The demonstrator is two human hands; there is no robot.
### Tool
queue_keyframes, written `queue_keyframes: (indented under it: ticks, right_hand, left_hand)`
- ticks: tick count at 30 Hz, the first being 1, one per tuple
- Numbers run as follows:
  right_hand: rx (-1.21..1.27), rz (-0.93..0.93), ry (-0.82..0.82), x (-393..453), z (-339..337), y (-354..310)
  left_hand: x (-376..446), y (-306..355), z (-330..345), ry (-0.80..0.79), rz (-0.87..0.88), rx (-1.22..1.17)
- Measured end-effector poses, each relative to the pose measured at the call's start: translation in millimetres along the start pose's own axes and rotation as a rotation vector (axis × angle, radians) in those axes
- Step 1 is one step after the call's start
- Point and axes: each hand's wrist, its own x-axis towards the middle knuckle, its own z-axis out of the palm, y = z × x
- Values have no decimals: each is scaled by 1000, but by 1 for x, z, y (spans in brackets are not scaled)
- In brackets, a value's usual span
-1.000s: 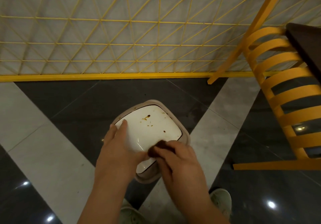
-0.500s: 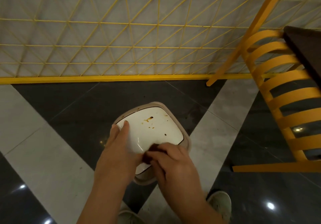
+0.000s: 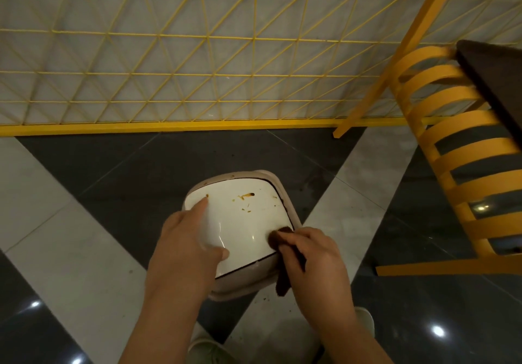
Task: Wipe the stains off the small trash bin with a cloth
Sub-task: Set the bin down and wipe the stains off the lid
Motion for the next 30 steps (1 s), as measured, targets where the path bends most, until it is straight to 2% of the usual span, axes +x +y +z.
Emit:
queue_keyframes:
  ticks: [4,6,8,12,15,19,22,26,28,30]
  right_hand:
    - [-13,-149,67,-18,12,-15]
    - [4,-270,69,-15,19,-24]
    - [12,-316,56,-3,21,-30]
    - [45,-145,51,19,19,-16]
    - [32,-46,57,5,17,3]
    - [3,-214,130,-13,24,-13]
    - [-3,-303,117,7,28,-35]
    - [-1,-196,73,30,25,-31]
    - [7,-127,80,24,22,-20]
    - [1,-133,86,9,20,-15]
  left_hand:
    - [-3,1,-2,-75,17,50]
    - [-3,1,-1,-70,12,61]
    - [-2,1,1,-54,-1,37]
    - [0,0,2,-56,-19,11]
    - [0,-1,1,-73,-15,-18]
    - [2,-2,3,-66,-11,-4]
    - [5,-4,5,-54,-2,-16]
    - [3,-3,5,-53,-22,-33]
    - [2,-2,4,-57,-17,-45]
    - [3,-3,2,-58,-8,-39]
